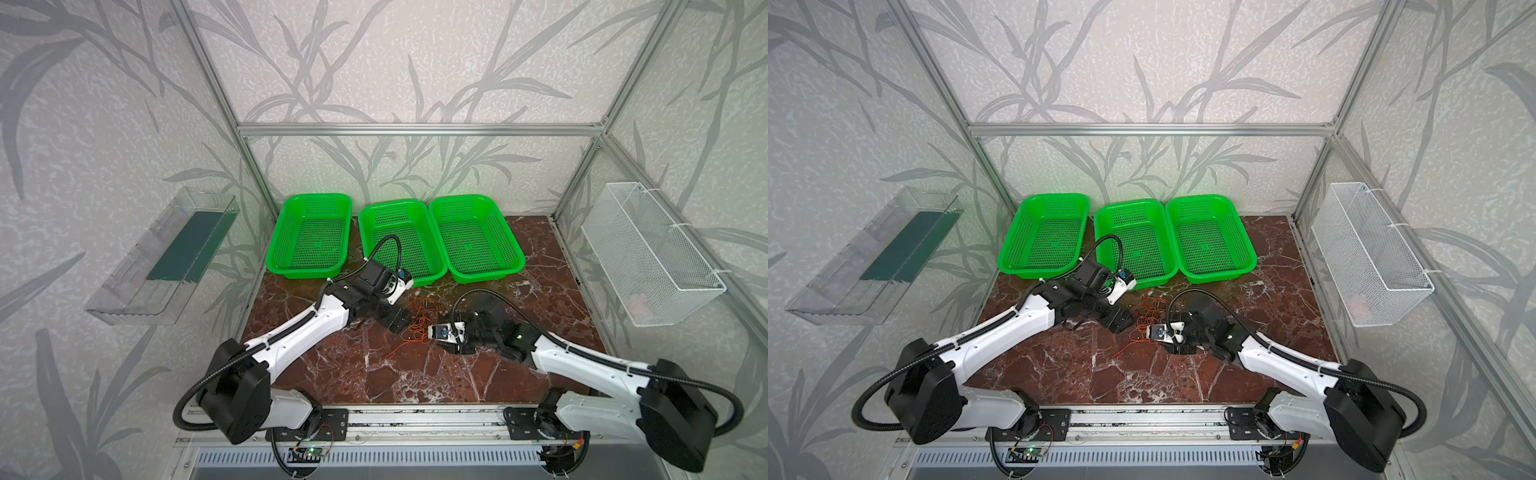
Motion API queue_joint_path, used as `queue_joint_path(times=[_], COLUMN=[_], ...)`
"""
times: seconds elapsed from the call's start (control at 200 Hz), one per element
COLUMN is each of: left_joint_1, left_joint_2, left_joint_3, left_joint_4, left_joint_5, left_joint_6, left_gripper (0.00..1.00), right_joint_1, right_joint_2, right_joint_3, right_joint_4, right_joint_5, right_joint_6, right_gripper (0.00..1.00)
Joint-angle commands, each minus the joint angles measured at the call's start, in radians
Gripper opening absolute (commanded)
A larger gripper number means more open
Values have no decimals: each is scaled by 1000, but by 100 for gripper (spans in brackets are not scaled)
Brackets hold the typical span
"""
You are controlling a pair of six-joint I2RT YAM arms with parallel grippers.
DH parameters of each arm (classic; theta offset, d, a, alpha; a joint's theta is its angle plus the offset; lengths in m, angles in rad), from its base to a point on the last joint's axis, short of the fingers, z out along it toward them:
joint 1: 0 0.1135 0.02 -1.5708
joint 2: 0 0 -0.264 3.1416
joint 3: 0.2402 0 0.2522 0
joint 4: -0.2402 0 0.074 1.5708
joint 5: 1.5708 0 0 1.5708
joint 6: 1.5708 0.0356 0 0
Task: Untangle the cables
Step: 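Grasp a red wire end with the right gripper while the left gripper hovers nearby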
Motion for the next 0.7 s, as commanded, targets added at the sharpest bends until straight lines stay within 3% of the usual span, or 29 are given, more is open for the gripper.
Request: queue_joint_path(times=[0.0,0.2,0.43,0.695], left_joint_1=[69,182,207,208], left_joint_2=[-100,-279,-369,-415], left_joint_3=[-51,-201,-252,-278], left_joint_4=[67,201,155,166], left_joint_5=[-86,-104,-163,-167], left_joint_6=[-131,-253,-250,-260], left_gripper=[89,92,92,92], right_joint_1=[34,86,123,172], right_joint_2=[94,266,410,548], right_joint_3=[102,195,275,328], right_joint_4=[-30,-50,-96,-1], right_joint_5=[-87,-85,-108,84], right_joint_6=[-95,-128,-174,-110], right_gripper=[62,59,57,38])
